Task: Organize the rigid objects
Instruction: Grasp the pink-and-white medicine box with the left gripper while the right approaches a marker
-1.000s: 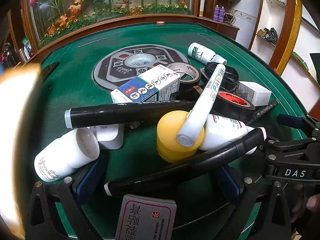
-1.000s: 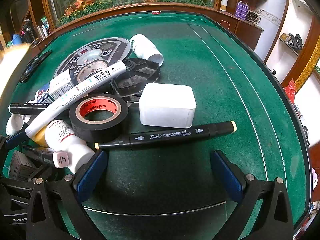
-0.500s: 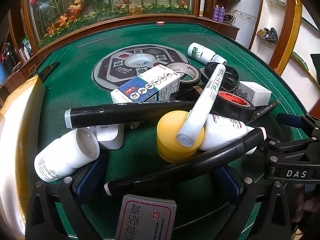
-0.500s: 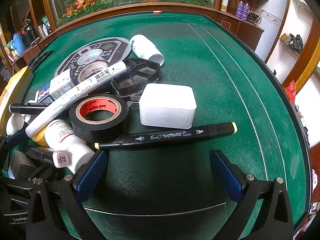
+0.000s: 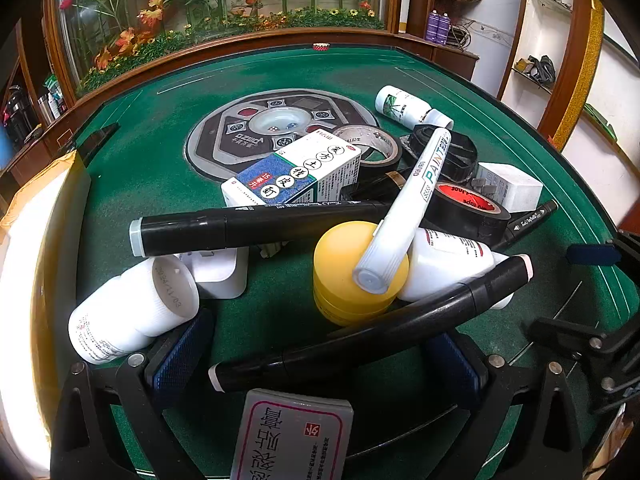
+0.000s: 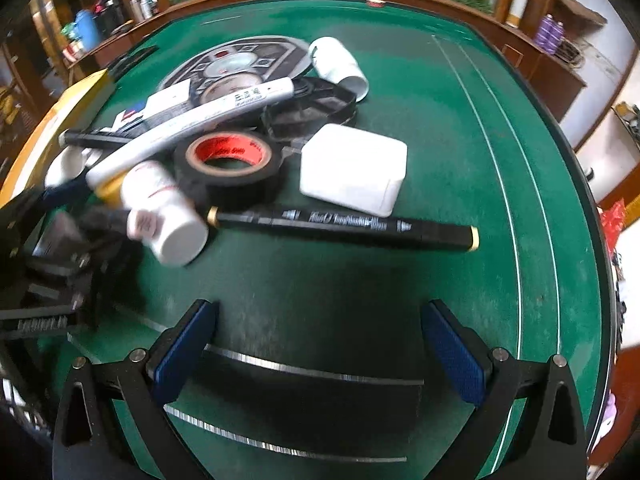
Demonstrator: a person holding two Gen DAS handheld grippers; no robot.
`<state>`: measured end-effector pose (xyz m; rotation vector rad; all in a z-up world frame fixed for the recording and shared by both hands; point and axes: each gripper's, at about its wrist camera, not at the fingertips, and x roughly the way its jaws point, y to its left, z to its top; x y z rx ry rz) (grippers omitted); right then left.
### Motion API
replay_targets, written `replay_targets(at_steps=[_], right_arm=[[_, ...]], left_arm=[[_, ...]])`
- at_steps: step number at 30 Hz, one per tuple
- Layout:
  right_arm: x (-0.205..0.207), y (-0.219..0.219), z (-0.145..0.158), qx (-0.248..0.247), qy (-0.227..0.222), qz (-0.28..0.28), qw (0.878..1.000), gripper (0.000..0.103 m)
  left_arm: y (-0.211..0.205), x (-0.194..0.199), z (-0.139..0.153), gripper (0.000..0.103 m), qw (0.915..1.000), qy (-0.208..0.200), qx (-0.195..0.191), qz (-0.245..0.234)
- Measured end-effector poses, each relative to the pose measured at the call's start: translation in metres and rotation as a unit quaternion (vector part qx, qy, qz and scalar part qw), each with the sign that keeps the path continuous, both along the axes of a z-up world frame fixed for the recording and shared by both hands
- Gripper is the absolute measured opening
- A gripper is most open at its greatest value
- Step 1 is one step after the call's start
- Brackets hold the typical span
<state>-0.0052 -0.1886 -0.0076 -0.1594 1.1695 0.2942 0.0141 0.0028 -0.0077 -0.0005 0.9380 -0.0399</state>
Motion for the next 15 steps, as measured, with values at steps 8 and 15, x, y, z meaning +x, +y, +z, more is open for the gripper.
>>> replay_targets(at_steps=[8, 15], right_arm=[[-0.006, -0.021, 0.012, 0.048, 0.005, 0.045, 0.998, 0.088], [0.017, -0.047, 0.03, 0.069, -0.002, 0.094, 0.993, 0.088]], left_arm=[[0.0, -0.004, 0.002, 0.103, 0.9999, 0.008, 0.001, -0.007], [0.006, -0.042, 0.018, 0.101, 0.9989, 0.033, -0.027, -0.019]])
